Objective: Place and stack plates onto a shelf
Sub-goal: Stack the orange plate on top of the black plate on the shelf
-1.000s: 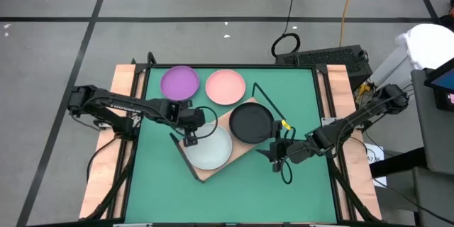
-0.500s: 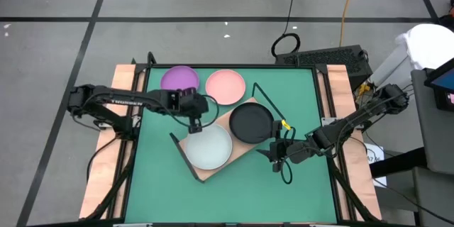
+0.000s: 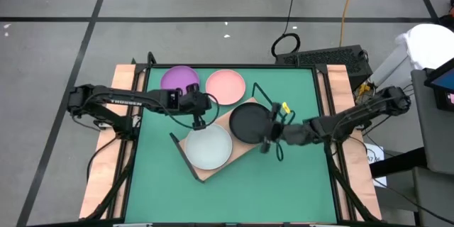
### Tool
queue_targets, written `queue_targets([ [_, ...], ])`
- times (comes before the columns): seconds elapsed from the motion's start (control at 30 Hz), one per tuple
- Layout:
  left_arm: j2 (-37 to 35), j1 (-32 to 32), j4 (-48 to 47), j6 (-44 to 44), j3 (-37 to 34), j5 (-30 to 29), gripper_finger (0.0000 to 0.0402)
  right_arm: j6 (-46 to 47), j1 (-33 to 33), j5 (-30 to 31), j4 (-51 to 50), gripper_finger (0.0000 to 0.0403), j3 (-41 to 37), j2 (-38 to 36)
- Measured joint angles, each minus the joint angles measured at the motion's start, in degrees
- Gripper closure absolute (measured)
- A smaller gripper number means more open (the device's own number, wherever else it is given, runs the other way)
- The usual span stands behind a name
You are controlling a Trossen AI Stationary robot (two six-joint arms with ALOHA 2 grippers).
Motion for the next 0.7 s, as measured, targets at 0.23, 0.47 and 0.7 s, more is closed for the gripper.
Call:
queue_targets([
  [0.23, -1.17, -0.36, 4.30, 1.91, 0.00, -0.13, 0.0396, -7.43, -9.79, -1.14, -3.63, 0.0189, 9.48, -0.02],
  [0.47, -8.40, -0.18, 16.75, 2.15, -10.32, -0.12, 0.0396, -5.29, -22.50, -8.91, -10.29, 0.0221, 18.81, 0.21],
  [0.7, -23.03, -0.36, 23.11, -1.26, -20.10, -2.38, 0.0396, -4.47, -35.80, -16.55, -12.18, 0.0245, 22.97, 2.97],
])
